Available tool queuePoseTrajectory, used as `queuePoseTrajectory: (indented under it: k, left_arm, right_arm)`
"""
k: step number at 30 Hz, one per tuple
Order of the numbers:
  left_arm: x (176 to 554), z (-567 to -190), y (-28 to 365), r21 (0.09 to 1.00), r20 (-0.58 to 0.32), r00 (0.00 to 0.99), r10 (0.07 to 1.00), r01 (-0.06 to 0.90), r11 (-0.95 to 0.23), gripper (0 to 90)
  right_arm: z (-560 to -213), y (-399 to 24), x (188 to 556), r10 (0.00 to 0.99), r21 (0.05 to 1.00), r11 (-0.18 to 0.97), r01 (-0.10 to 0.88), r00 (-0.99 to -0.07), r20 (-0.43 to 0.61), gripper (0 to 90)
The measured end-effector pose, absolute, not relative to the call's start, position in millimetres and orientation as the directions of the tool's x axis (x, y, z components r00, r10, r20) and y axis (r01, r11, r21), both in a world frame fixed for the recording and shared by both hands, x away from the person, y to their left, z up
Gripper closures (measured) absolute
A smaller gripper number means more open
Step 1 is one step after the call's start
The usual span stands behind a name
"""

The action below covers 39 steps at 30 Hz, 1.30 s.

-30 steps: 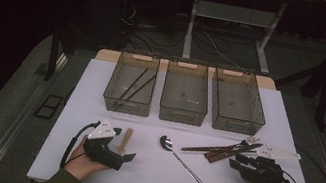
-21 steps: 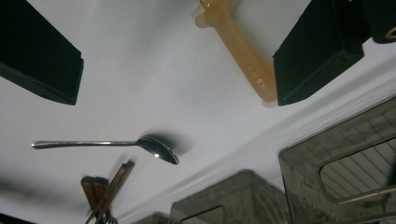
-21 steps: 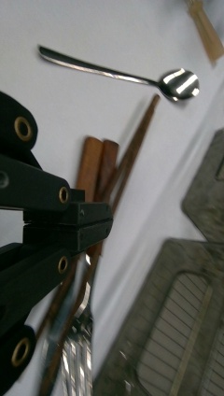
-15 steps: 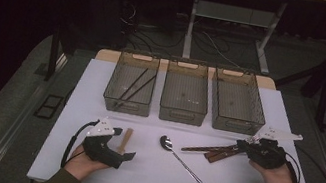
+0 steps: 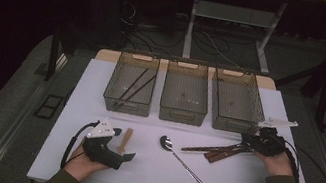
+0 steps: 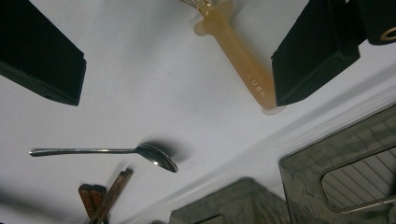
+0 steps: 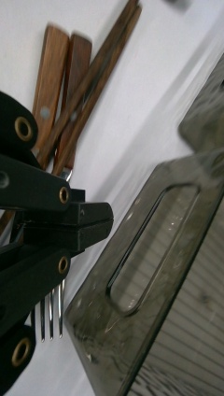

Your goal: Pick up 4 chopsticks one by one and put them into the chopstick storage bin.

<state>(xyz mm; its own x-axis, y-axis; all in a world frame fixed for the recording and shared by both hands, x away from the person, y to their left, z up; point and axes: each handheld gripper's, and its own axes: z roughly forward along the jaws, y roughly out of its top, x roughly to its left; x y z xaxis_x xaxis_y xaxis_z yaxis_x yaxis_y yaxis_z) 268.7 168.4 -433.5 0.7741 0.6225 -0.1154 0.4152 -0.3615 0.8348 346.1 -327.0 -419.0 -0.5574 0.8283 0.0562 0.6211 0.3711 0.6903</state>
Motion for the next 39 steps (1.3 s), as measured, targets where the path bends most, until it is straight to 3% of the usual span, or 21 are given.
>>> queuePoseTrajectory:
  k: [39]
  left_arm:
    - [268, -432, 170, 0.835, -0.121, 0.781, 0.613, 0.414, -0.363, 2.0]
  right_arm:
    - [-436, -332, 346, 0.802, 0.587, 0.428, 0.687, -0.589, 0.104, 88.7]
